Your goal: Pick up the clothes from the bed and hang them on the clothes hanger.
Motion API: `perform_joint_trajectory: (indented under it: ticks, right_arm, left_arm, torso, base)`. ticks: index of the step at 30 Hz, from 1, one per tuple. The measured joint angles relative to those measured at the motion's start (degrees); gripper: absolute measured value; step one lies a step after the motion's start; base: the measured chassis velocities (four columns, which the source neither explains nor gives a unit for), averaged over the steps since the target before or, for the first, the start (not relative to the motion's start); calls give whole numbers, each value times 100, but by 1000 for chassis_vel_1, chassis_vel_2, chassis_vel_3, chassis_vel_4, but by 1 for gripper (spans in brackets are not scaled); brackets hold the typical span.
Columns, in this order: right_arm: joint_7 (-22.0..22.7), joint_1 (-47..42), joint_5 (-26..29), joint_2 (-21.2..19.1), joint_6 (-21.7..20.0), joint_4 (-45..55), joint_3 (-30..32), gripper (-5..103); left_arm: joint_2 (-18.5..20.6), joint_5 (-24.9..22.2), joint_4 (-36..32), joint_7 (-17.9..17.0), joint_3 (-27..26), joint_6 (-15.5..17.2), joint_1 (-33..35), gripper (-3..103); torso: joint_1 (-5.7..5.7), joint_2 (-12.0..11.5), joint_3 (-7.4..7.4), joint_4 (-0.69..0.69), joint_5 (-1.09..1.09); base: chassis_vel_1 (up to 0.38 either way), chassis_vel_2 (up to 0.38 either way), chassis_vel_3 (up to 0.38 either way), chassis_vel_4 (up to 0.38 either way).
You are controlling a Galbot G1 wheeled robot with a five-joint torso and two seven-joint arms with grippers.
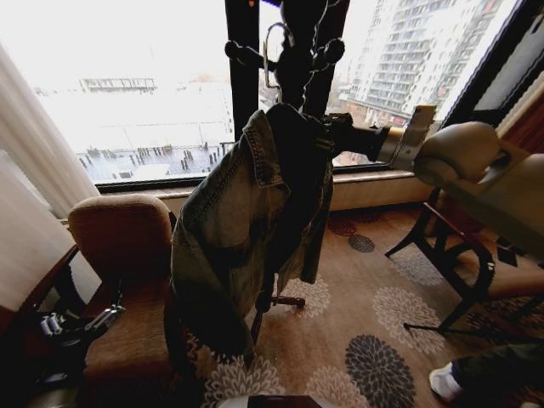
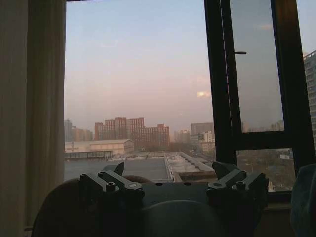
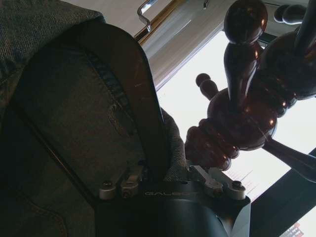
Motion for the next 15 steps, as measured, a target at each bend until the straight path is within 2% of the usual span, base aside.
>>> perform_joint_trajectory:
  ticks: [8,15]
  right_arm:
    - [-11,54,43,-222,-5,105,4,28]
    - [-43,-235,0,-465,52,123,270,28]
  left_arm:
    - [0,0,0,0,0,0,0,100]
    - [0,0,0,0,0,0,0,100]
  torso:
    - [0,0,0,0,0]
    - [0,0,0,0,2]
  base:
    - [0,0,0,0]
    - [0,0,0,0]
